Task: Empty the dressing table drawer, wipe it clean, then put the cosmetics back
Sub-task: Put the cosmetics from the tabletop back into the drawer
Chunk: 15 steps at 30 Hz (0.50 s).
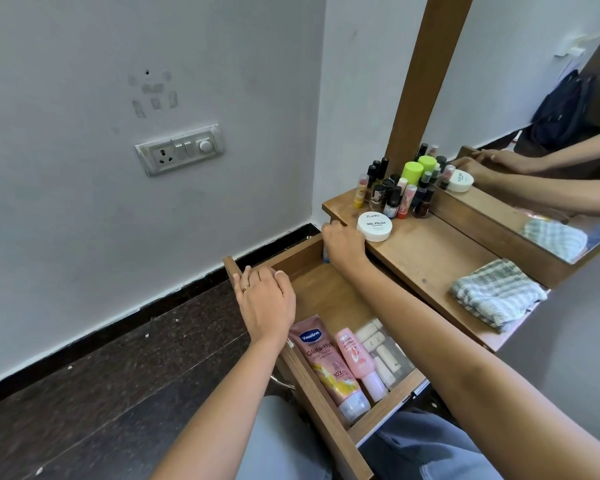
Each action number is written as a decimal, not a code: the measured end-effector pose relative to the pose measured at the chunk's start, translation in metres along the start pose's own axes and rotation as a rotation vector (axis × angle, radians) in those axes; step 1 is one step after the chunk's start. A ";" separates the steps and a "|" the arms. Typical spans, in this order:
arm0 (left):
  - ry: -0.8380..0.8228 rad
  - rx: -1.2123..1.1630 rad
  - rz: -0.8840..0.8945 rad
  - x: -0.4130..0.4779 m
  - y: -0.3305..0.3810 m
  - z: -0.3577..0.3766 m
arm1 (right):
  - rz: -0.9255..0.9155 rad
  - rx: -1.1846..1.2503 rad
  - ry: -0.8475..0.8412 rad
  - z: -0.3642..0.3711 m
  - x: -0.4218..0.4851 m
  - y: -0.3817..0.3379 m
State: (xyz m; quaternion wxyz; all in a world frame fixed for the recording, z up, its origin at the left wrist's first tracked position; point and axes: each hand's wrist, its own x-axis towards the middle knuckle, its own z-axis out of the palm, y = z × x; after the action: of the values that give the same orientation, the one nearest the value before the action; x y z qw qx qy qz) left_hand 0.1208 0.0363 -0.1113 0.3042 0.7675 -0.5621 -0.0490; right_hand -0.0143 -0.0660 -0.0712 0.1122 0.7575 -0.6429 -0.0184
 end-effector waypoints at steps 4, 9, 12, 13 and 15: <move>0.008 -0.008 0.003 0.000 0.000 -0.001 | -0.004 0.095 0.190 -0.032 0.006 0.006; 0.013 -0.022 -0.001 0.000 0.001 0.000 | 0.235 0.234 0.422 -0.087 0.028 0.054; 0.016 -0.019 0.003 0.000 0.000 0.001 | 0.271 0.228 0.317 -0.085 0.041 0.071; 0.014 -0.018 0.004 0.000 0.000 0.001 | 0.265 0.230 0.293 -0.082 0.044 0.072; 0.010 -0.017 0.003 0.001 0.000 0.001 | 0.247 0.227 0.243 -0.077 0.047 0.071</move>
State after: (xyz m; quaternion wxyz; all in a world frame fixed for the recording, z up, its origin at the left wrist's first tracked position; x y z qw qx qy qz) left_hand 0.1205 0.0354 -0.1122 0.3139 0.7644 -0.5611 -0.0495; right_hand -0.0619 -0.1117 0.0226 0.1042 0.6772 -0.7107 0.1595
